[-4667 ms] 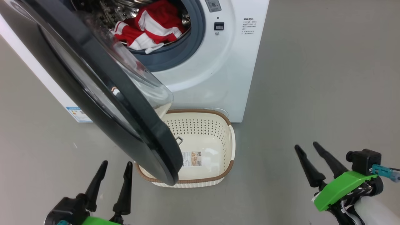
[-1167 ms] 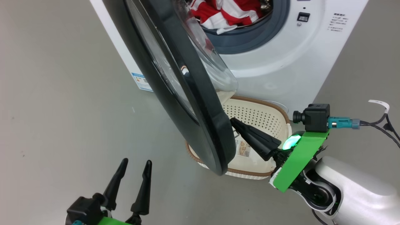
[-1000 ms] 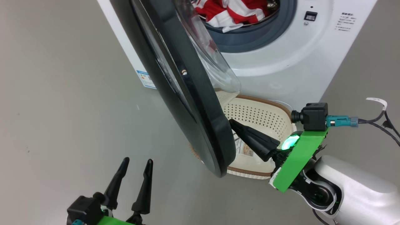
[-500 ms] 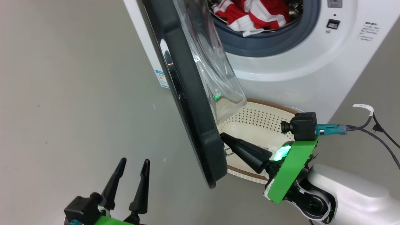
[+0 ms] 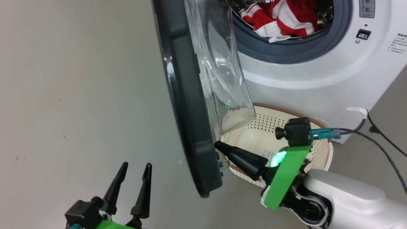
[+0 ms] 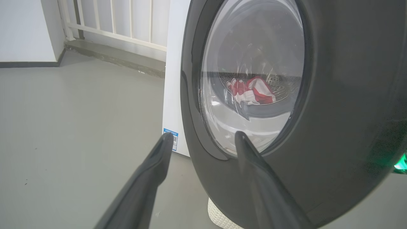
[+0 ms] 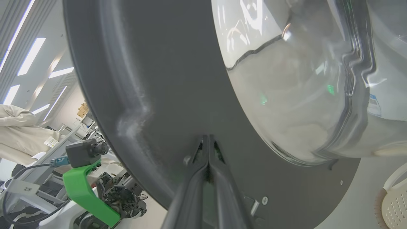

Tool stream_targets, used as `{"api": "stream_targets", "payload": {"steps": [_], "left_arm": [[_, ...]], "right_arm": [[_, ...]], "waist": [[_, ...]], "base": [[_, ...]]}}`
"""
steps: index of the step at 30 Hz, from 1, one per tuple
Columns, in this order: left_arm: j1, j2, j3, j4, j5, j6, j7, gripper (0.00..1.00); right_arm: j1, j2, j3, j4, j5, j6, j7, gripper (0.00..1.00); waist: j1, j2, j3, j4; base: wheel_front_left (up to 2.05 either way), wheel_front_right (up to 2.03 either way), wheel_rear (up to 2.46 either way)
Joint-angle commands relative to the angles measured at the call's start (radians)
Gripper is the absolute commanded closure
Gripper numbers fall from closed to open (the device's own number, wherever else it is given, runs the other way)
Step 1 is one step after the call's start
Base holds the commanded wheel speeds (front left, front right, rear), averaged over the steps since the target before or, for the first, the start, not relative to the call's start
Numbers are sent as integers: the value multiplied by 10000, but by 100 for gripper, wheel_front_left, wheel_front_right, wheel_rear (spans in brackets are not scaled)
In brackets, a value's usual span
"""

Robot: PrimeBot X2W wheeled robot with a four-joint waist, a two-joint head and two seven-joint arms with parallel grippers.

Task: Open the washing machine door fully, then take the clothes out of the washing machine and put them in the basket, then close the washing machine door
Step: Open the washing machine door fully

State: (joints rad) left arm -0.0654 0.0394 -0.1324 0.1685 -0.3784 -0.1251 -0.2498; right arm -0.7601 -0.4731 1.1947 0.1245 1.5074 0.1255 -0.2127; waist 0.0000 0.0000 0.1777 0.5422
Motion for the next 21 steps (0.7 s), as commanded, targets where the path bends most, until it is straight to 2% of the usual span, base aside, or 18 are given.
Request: {"api": "stream_targets", "payload": {"steps": [1, 21], "left_arm": [[-124, 109, 372, -228, -57, -56, -120, 0], [-209, 108, 543, -401, -219, 45, -120, 0]], "right_arm": [[-138, 239, 18, -210, 103, 52, -110, 100], [-886, 1221, 574, 154, 245, 52, 72, 100]], "waist": [[0, 0, 38, 20], [0, 0, 282, 106]], "base": [[0, 0, 0], [0, 0, 0]]}}
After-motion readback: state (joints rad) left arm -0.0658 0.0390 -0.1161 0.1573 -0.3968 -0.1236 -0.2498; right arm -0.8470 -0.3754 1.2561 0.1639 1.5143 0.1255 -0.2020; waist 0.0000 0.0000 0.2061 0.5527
